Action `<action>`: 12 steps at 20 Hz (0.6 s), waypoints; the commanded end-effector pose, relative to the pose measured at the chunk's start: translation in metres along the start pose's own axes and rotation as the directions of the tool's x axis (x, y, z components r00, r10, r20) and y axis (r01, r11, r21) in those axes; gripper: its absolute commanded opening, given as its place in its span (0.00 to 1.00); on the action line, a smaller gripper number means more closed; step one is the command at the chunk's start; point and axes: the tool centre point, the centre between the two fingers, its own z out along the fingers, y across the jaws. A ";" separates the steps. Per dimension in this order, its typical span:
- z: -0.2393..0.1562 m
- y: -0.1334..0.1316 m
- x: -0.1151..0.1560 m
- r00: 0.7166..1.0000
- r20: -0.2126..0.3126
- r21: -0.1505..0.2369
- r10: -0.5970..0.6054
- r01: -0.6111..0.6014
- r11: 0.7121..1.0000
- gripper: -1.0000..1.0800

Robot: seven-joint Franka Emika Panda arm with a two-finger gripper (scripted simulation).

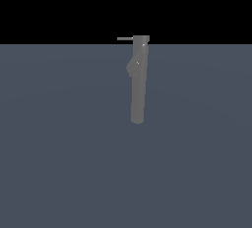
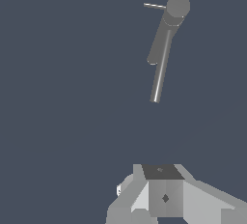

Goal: Turn on the faucet by rotating a designated handle.

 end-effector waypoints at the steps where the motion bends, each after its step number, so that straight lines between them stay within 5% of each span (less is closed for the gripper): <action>1: 0.002 0.001 0.009 1.000 0.001 -0.002 0.006 -0.006 1.000 0.00; 12: 0.021 0.010 0.079 0.998 0.008 -0.015 0.054 -0.054 0.998 0.00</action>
